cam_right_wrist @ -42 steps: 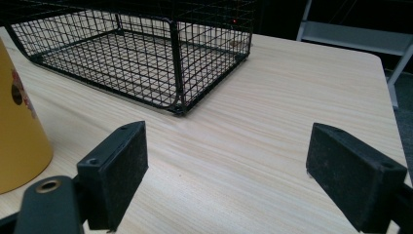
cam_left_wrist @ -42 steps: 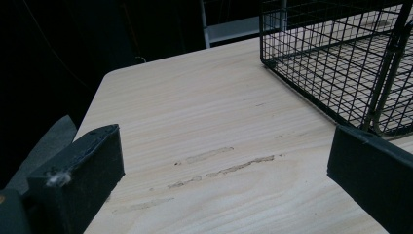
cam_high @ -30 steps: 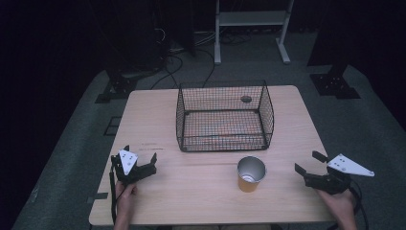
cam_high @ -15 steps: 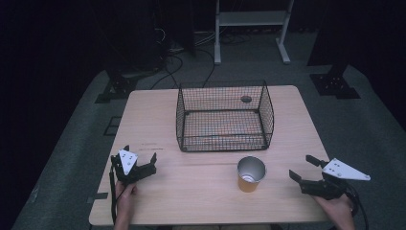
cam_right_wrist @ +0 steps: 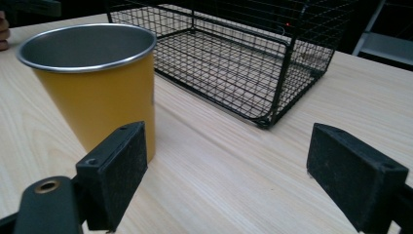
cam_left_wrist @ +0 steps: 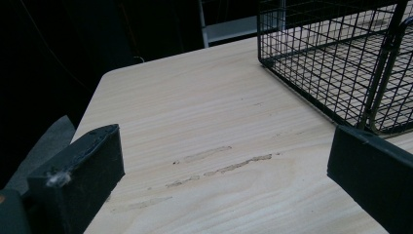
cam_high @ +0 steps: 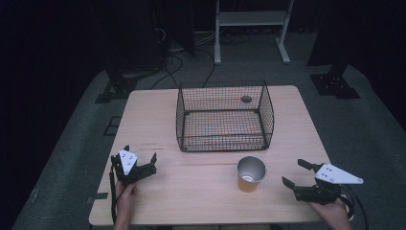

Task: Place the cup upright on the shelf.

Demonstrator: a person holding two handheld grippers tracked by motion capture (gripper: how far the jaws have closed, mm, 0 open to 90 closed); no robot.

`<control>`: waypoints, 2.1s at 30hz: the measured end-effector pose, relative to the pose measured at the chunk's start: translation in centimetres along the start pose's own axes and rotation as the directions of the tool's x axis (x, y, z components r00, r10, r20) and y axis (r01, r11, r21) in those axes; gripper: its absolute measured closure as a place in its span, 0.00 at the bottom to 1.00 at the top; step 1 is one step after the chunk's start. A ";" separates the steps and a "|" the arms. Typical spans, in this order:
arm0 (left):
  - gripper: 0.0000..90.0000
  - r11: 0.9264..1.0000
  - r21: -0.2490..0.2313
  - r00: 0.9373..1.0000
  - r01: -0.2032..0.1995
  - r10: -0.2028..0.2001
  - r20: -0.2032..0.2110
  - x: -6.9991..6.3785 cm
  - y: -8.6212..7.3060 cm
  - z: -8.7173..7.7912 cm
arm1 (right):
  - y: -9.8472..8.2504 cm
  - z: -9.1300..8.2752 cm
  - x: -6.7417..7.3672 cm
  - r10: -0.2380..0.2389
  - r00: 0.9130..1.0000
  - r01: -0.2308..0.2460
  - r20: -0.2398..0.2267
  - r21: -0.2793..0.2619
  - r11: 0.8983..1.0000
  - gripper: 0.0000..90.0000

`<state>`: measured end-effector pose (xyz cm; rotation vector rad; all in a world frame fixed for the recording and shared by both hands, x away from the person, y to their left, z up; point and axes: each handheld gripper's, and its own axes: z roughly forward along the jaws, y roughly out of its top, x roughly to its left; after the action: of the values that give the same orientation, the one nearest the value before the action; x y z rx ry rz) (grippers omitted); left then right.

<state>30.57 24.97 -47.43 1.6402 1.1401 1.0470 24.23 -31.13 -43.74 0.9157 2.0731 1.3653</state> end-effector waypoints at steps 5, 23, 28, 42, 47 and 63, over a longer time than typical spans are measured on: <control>0.00 1.000 -0.001 1.000 0.004 -0.004 0.000 0.0 0.0 0.0 | 0.0 0.2 0.6 -0.007 1.000 0.007 -0.022 0.009 1.000 0.16; 0.00 1.000 -0.002 1.000 0.002 -0.002 0.000 0.0 0.0 0.0 | 0.5 1.5 3.1 -0.038 0.993 0.042 -0.113 0.038 0.998 0.15; 0.00 1.000 -0.002 1.000 0.003 -0.003 0.000 0.0 0.0 0.0 | 0.7 2.2 3.7 -0.036 0.988 0.043 -0.149 0.043 0.998 0.14; 0.00 1.000 -0.003 1.000 0.002 -0.002 0.000 0.0 0.0 0.0 | 1.3 4.0 5.0 -0.036 0.980 0.048 -0.198 0.053 0.997 0.09; 0.00 1.000 -0.003 1.000 0.002 -0.002 0.001 0.0 0.0 0.0 | 1.4 4.7 5.1 -0.024 0.978 0.038 -0.207 0.064 0.997 0.06; 0.00 1.000 -0.004 1.000 0.001 -0.001 0.001 0.0 0.0 0.0 | 1.9 6.2 5.5 -0.018 0.976 0.035 -0.218 0.073 0.997 0.03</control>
<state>30.57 25.00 -47.42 1.6366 1.1378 1.0471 25.49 -22.76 -44.53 0.7956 2.3068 1.4362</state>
